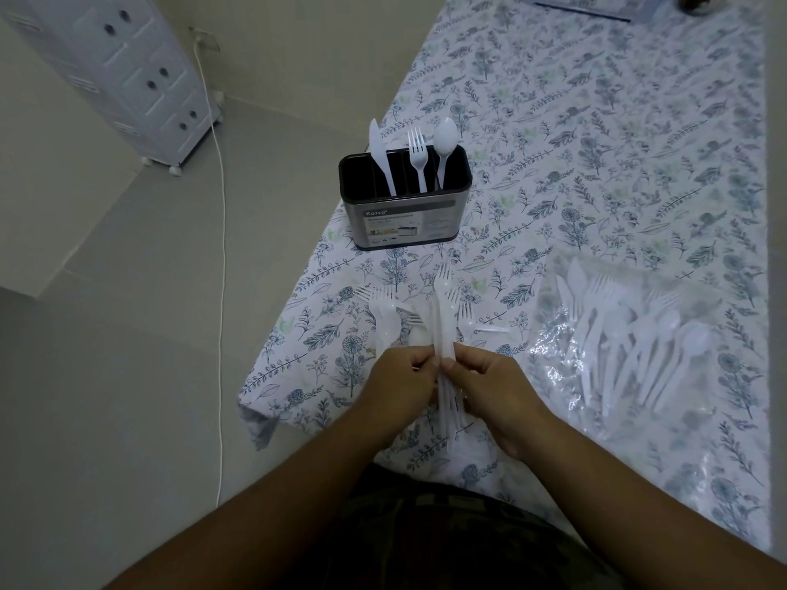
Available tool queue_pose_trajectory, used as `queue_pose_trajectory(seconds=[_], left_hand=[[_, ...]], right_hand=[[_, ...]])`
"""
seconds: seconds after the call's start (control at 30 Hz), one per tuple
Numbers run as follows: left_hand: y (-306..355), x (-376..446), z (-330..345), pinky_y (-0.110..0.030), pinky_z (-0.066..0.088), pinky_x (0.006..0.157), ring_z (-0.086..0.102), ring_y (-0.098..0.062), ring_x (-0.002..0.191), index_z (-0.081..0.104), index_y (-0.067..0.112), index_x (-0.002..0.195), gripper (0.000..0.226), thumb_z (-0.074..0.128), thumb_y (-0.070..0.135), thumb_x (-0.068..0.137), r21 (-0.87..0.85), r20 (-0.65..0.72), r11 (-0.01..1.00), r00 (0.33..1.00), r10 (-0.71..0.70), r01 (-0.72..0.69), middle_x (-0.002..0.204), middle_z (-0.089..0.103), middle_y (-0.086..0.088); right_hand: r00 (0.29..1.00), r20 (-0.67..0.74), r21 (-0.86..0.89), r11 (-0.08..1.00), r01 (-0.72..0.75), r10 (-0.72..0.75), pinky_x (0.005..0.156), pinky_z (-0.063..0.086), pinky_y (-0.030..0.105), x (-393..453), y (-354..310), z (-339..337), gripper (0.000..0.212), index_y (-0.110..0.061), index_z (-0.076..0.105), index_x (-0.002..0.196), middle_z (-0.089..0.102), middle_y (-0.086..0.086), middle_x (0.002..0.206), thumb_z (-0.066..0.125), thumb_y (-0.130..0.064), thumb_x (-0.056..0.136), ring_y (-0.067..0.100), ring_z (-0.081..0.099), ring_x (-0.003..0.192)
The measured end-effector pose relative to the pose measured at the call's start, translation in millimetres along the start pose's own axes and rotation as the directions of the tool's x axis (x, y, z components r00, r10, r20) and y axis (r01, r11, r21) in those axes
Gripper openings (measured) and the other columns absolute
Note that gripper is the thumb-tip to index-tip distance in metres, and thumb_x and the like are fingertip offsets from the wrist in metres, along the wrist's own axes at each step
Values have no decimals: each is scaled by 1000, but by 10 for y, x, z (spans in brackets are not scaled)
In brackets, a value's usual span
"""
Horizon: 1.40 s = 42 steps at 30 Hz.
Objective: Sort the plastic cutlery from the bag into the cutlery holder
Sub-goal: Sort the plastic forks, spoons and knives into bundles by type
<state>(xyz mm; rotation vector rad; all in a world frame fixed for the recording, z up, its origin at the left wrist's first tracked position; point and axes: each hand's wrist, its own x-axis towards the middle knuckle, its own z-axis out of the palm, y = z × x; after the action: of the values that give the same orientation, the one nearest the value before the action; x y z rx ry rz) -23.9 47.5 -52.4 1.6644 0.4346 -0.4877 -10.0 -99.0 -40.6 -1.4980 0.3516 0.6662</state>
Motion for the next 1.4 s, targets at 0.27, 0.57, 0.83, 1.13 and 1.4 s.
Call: queue_pose_trajectory(seconds=[0.27,0.57,0.83,1.13,1.4], left_hand=[[29,-16,-27,-42,60,88,75,-18,93,76,14,112,20,63,13,97,-153,-60,988,998,16,-25,100,78,-1],[78,6,-129,-45,62,82,76,-19,87,78,15,105,15,69,14,92,-70,-118,992,988,97,-105,91,79,-2],[780,262,-546,-38,62,82,74,-10,86,78,18,107,19,70,11,92,163,-214,881,856,471,-444,93,78,5],[1801,834,-1070,-33,59,79,72,-12,88,77,17,105,16,67,16,93,339,-270,685,630,728,-645,92,76,4],[1535,1186,-1080,-25,53,80,67,-14,89,76,11,111,20,62,13,97,460,-248,627,587,770,-628,98,75,-3]], right_hand=[[999,-38,-44,999,26,-27,79,57,14,56,79,12,24,-34,79,89,80,-17,92,65,-16,99,-5,72,92],[987,3,-275,949,156,-162,87,62,48,124,-89,-68,24,-38,83,87,81,0,86,77,-14,90,30,76,90],[896,42,-369,827,425,-442,83,62,51,529,-874,114,8,-16,81,94,78,7,84,77,-12,88,26,76,83],[719,-20,-424,657,623,-695,78,63,41,1021,-2065,464,14,-16,80,93,77,-3,80,80,-29,88,14,74,78],[761,-53,-558,652,514,-646,66,58,32,1349,-1902,506,12,-16,78,85,73,-3,73,76,-26,91,14,69,69]])
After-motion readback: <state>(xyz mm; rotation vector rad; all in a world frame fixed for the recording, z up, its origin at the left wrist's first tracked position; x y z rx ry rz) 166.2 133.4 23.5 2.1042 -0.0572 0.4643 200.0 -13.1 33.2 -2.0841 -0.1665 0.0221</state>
